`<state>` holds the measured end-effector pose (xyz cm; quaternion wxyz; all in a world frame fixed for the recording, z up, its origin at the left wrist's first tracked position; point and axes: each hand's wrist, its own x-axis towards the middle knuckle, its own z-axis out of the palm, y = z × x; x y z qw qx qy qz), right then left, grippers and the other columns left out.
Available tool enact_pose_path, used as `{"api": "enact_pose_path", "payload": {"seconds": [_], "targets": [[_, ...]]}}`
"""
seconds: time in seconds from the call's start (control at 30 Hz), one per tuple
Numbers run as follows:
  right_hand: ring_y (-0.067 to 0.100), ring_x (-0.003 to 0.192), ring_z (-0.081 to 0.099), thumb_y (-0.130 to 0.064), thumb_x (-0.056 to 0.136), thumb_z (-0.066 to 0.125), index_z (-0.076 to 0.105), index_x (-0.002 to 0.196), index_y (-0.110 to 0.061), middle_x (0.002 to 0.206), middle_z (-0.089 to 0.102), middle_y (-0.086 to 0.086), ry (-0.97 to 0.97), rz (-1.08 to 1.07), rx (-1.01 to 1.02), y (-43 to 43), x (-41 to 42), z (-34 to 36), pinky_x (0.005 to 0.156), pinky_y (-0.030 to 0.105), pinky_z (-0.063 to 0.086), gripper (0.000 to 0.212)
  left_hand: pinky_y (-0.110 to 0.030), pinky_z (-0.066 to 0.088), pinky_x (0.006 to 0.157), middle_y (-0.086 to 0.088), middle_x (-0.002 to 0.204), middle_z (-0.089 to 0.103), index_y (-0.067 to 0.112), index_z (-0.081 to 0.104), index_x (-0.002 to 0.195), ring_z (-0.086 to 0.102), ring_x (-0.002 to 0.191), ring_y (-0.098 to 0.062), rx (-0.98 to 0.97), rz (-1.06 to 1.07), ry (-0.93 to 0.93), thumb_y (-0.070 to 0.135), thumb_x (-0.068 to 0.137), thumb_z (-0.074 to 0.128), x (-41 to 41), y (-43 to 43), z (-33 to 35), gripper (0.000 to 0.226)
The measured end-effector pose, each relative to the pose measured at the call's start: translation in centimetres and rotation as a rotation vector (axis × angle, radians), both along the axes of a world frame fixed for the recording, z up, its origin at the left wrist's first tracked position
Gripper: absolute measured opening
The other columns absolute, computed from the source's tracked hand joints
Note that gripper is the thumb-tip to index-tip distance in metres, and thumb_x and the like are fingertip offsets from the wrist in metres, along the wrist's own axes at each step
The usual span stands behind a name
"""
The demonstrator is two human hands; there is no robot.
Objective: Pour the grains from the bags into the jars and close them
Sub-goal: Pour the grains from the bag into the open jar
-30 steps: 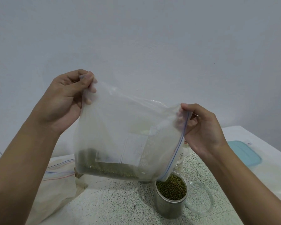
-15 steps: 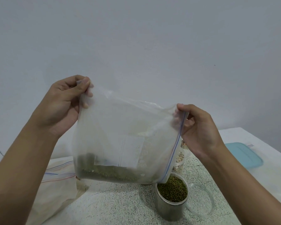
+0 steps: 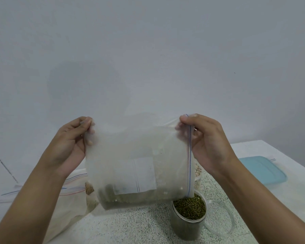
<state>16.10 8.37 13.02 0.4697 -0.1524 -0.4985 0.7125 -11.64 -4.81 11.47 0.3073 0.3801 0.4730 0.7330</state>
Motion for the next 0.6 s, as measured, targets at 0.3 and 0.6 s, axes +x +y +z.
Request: {"api": "enact_pose_path", "payload": {"seconds": [0.3, 0.6], "targets": [[0.019, 0.069, 0.062, -0.007, 0.074, 0.074, 0.065, 0.066, 0.001, 0.066, 0.063, 0.012, -0.066, 0.044, 0.072, -1.3, -2.1, -0.4, 0.064, 0.022, 0.049, 0.014, -0.021, 0.055, 0.063, -0.006, 0.085, 0.058, 0.009, 0.063, 0.09, 0.058, 0.074, -0.015, -0.16, 0.021, -0.184, 0.022, 0.093, 0.058, -1.4, 0.1, -5.4, 0.014], [0.019, 0.071, 0.058, 0.003, 0.085, 0.069, 0.065, 0.06, -0.003, 0.064, 0.063, 0.014, -0.108, 0.079, 0.102, -2.2, -3.5, -1.4, 0.06, 0.022, 0.044, 0.027, -0.031, 0.049, 0.066, -0.006, 0.089, 0.064, 0.016, 0.06, 0.105, 0.062, 0.069, -0.015, -0.371, 0.146, 0.054, 0.03, 0.103, 0.055, 1.2, -0.6, -7.4, 0.016]]}}
